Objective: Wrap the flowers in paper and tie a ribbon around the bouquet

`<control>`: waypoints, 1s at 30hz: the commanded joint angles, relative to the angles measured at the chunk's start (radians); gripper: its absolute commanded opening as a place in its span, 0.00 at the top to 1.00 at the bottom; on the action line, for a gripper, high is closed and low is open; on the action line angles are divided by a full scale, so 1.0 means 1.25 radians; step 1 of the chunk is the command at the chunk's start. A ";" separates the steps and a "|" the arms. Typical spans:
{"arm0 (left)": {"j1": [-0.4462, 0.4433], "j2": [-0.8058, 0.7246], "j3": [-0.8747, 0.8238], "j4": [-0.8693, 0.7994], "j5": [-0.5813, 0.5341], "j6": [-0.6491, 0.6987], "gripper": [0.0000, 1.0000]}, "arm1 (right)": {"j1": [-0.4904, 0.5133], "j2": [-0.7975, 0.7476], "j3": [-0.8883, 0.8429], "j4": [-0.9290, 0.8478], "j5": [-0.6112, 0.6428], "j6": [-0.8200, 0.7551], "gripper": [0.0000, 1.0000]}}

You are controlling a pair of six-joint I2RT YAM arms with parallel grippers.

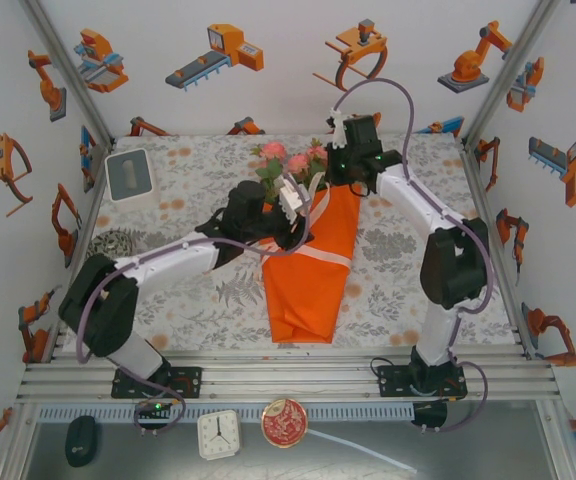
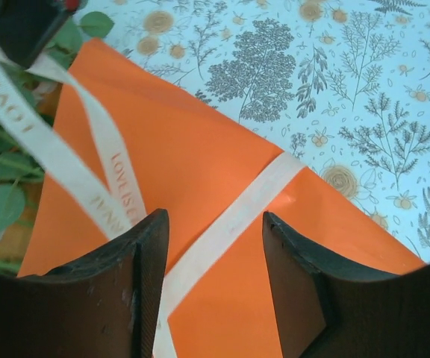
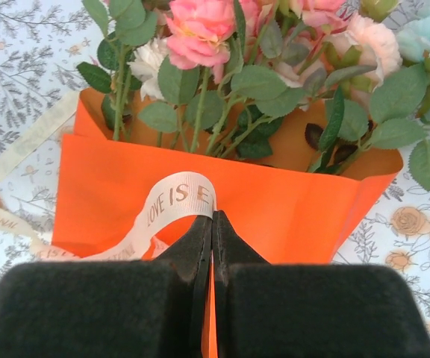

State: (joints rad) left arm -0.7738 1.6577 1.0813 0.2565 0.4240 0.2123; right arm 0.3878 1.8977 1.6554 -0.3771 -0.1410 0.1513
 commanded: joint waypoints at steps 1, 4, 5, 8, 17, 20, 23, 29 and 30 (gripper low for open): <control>0.003 0.084 0.040 -0.052 0.050 0.061 0.49 | 0.002 0.002 0.042 -0.006 0.030 -0.047 1.00; 0.006 0.149 0.091 -0.095 0.051 0.103 0.48 | 0.002 0.011 0.056 -0.032 0.014 -0.062 1.00; 0.007 0.168 0.114 -0.123 0.054 0.113 0.46 | 0.001 0.012 0.057 -0.038 0.012 -0.064 1.00; 0.008 0.220 0.185 -0.235 0.065 0.150 0.39 | 0.001 0.013 0.053 -0.049 0.007 -0.066 1.00; 0.009 0.268 0.250 -0.417 0.040 0.231 0.33 | 0.002 0.015 0.045 -0.059 -0.006 -0.067 1.00; 0.009 0.273 0.250 -0.419 0.020 0.240 0.38 | 0.002 0.016 0.047 -0.062 -0.010 -0.066 1.00; 0.008 0.282 0.252 -0.419 0.021 0.242 0.41 | 0.002 0.015 0.048 -0.063 -0.008 -0.065 1.00; -0.001 0.285 0.228 -0.382 -0.008 0.246 0.54 | 0.001 0.011 0.045 -0.066 -0.005 -0.062 1.00; -0.001 0.283 0.225 -0.376 -0.012 0.245 0.57 | 0.002 0.011 0.045 -0.066 -0.004 -0.062 1.00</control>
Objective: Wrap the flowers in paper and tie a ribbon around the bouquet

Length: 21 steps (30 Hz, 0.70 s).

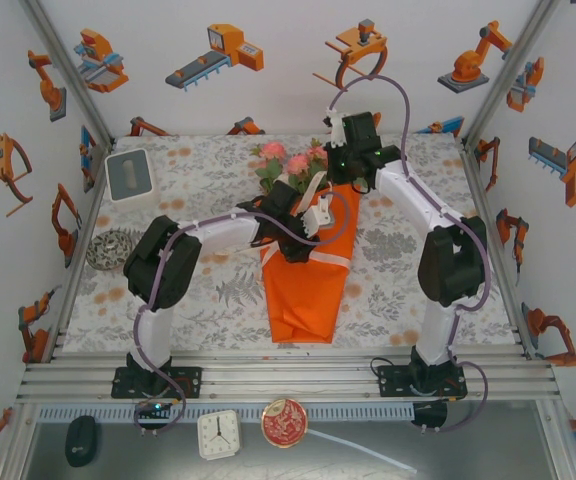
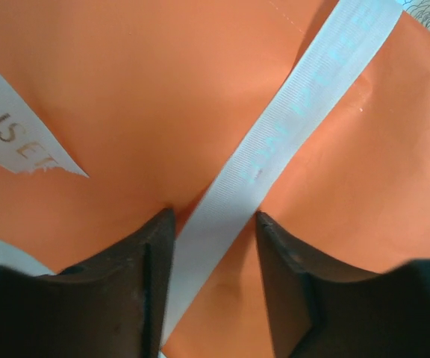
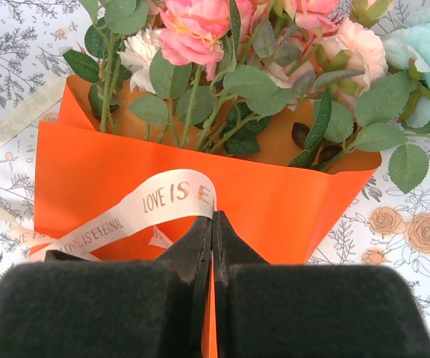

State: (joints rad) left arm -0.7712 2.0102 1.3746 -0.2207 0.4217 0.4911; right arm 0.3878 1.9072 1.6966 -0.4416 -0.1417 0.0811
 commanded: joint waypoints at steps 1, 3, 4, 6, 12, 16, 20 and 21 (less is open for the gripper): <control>-0.003 -0.001 -0.013 0.009 -0.013 0.021 0.61 | 0.001 0.002 0.012 -0.016 -0.001 -0.005 1.00; -0.003 -0.007 -0.020 0.017 -0.014 0.020 0.70 | 0.001 -0.001 0.011 -0.015 0.004 -0.004 1.00; -0.003 -0.012 -0.023 0.021 -0.010 0.017 0.76 | 0.002 -0.004 0.011 -0.016 0.004 -0.002 1.00; -0.003 -0.025 -0.030 0.025 -0.002 0.011 0.89 | 0.002 -0.004 0.010 -0.019 -0.001 0.010 1.00; -0.003 -0.106 -0.089 0.086 0.044 -0.033 1.00 | 0.002 -0.009 -0.024 -0.017 -0.055 0.119 1.00; -0.001 -0.183 -0.156 0.182 0.063 -0.075 1.00 | 0.002 -0.025 -0.107 0.017 -0.169 0.196 1.00; -0.001 -0.210 -0.175 0.219 0.040 -0.088 0.98 | 0.006 -0.073 -0.235 0.066 -0.231 0.221 1.00; -0.001 -0.212 -0.180 0.229 0.033 -0.091 0.98 | 0.010 -0.085 -0.269 0.079 -0.262 0.210 1.00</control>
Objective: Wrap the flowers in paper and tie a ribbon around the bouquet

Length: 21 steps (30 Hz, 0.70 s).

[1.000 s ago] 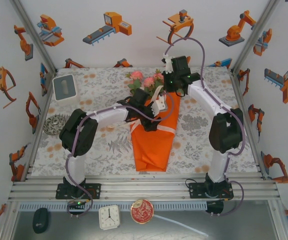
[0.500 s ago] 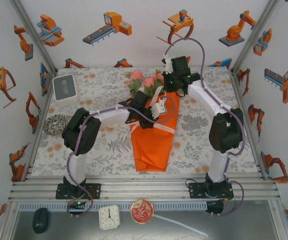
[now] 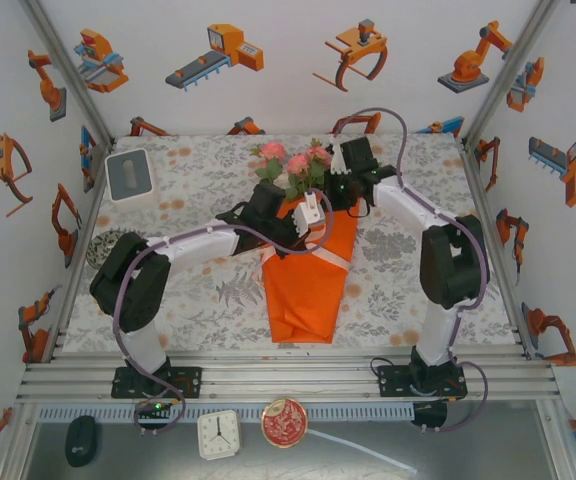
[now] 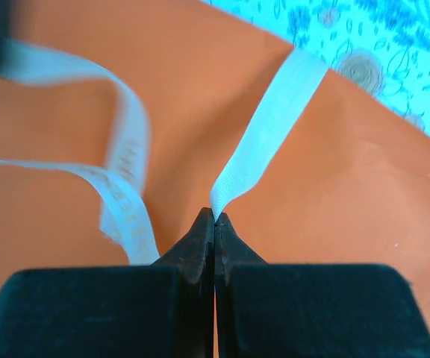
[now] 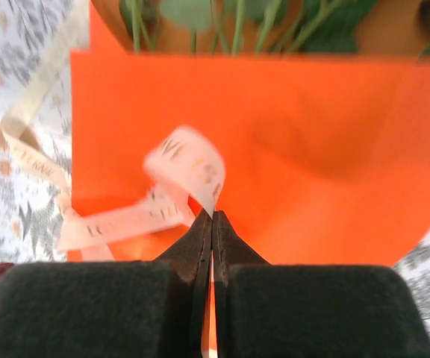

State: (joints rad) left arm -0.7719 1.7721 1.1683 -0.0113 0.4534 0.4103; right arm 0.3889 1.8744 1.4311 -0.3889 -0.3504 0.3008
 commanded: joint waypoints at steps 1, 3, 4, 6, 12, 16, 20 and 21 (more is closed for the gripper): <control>-0.001 -0.024 -0.019 0.072 0.000 -0.029 0.97 | 0.013 -0.072 -0.082 0.035 -0.126 0.019 1.00; 0.000 -0.023 -0.026 0.092 -0.016 -0.038 0.97 | 0.018 -0.100 -0.123 0.018 -0.173 -0.003 1.00; 0.001 -0.022 -0.029 0.101 -0.021 -0.042 0.97 | 0.019 -0.116 -0.145 0.017 -0.200 -0.013 1.00; 0.001 -0.020 -0.029 0.113 -0.029 -0.049 0.96 | 0.018 -0.163 -0.190 0.009 -0.236 -0.037 1.00; 0.001 0.002 -0.020 0.134 -0.059 -0.082 0.96 | 0.009 -0.262 -0.217 0.016 -0.135 0.008 0.75; 0.001 0.024 -0.003 0.138 -0.077 -0.109 0.96 | 0.008 -0.299 -0.222 0.014 -0.001 0.118 0.71; 0.001 0.039 -0.002 0.163 -0.105 -0.138 0.96 | 0.057 -0.397 -0.358 0.120 0.155 0.393 0.76; 0.001 0.043 0.000 0.168 -0.109 -0.142 0.96 | 0.078 -0.419 -0.403 0.187 0.156 0.415 0.78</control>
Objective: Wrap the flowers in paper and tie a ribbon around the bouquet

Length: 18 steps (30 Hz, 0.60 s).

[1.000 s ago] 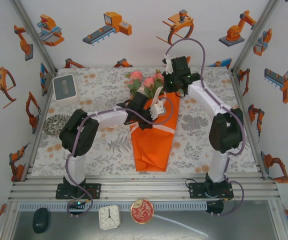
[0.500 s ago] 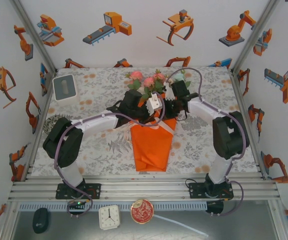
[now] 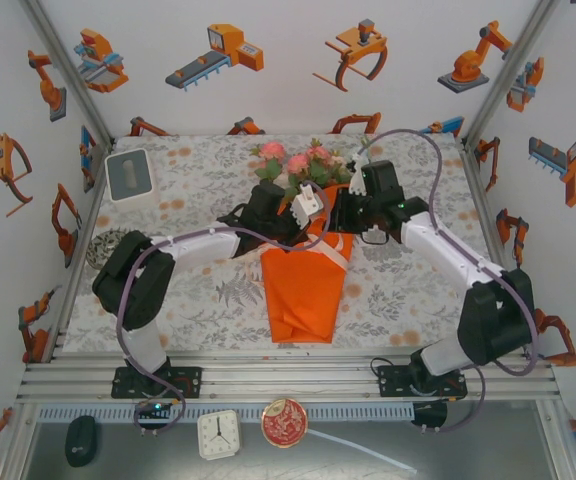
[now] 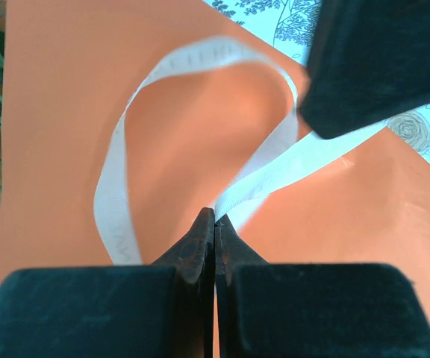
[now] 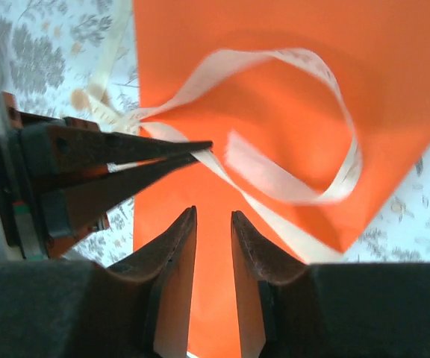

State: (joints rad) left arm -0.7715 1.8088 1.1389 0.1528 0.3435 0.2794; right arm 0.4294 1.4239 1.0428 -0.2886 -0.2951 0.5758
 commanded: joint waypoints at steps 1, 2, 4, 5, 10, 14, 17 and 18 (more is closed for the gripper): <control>0.001 0.015 0.023 0.041 -0.017 -0.040 0.96 | 0.060 -0.071 -0.112 0.130 0.124 0.207 0.78; 0.001 0.015 0.019 0.052 -0.004 -0.041 0.96 | 0.069 -0.075 -0.118 0.121 0.156 0.214 0.78; 0.001 0.015 0.010 0.073 0.022 -0.043 0.95 | 0.070 -0.072 -0.106 0.068 0.206 0.214 0.74; 0.001 0.015 0.009 0.080 0.023 -0.049 0.95 | 0.071 -0.073 -0.101 0.041 0.239 0.225 0.73; 0.001 0.036 0.030 0.095 -0.010 -0.087 0.95 | 0.181 -0.114 -0.160 0.074 0.394 0.352 0.74; 0.001 0.060 0.049 0.100 -0.013 -0.108 0.95 | 0.225 -0.093 -0.170 0.040 0.490 0.493 0.70; 0.001 0.065 0.047 0.103 -0.016 -0.109 0.94 | 0.225 -0.051 -0.131 -0.054 0.518 0.576 0.67; 0.001 0.064 0.046 0.105 -0.019 -0.109 0.94 | 0.225 -0.036 -0.128 -0.062 0.517 0.591 0.67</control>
State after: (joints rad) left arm -0.7708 1.8782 1.1706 0.2546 0.3256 0.1650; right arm 0.7120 1.3365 0.8463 -0.2756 0.2394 1.1591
